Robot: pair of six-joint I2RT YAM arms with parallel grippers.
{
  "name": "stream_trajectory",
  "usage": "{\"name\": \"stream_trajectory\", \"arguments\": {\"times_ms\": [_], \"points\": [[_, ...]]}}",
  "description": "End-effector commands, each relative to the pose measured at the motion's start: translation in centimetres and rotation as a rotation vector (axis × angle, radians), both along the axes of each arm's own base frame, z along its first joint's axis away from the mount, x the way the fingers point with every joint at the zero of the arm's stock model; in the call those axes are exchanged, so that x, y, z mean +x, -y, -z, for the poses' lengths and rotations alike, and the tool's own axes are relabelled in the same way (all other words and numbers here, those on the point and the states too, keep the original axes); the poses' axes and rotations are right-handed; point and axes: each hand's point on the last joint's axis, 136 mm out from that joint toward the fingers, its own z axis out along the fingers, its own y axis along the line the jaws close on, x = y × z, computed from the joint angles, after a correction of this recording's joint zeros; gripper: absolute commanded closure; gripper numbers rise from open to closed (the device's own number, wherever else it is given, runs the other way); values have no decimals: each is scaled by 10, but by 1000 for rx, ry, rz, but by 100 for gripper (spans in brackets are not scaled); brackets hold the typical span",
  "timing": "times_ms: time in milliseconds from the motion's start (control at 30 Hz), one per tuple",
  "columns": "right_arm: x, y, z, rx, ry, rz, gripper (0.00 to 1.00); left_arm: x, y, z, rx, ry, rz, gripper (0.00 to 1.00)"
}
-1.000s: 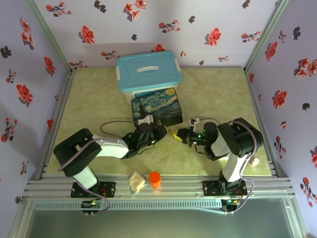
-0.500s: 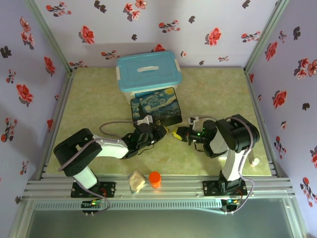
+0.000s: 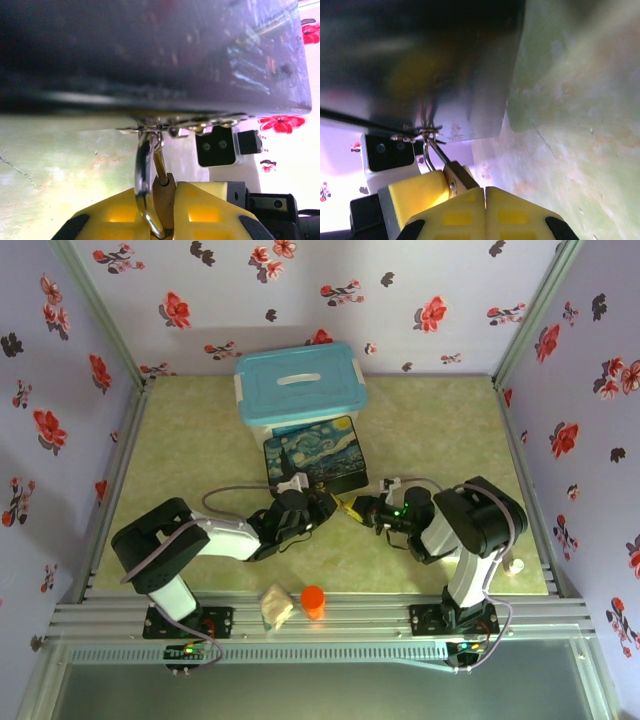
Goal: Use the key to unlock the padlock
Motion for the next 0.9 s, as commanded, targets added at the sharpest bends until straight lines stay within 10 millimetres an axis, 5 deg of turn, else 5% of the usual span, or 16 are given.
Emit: {"name": "stream_trajectory", "arguments": {"times_ms": [0, 267, 433, 867], "points": [[13, -5, 2, 2, 5, 15, 100, -12, 29, -59, -217, 78, 96, 100], [3, -26, -19, 32, 44, -4, 100, -14, 32, -51, -187, 64, 112, 100], [-2, -23, -31, 51, 36, 86, 100, -15, 33, -33, -115, 23, 120, 100], [-25, -31, -5, -10, -42, 183, 100, -15, 38, 0, -61, -34, 126, 100]]}}
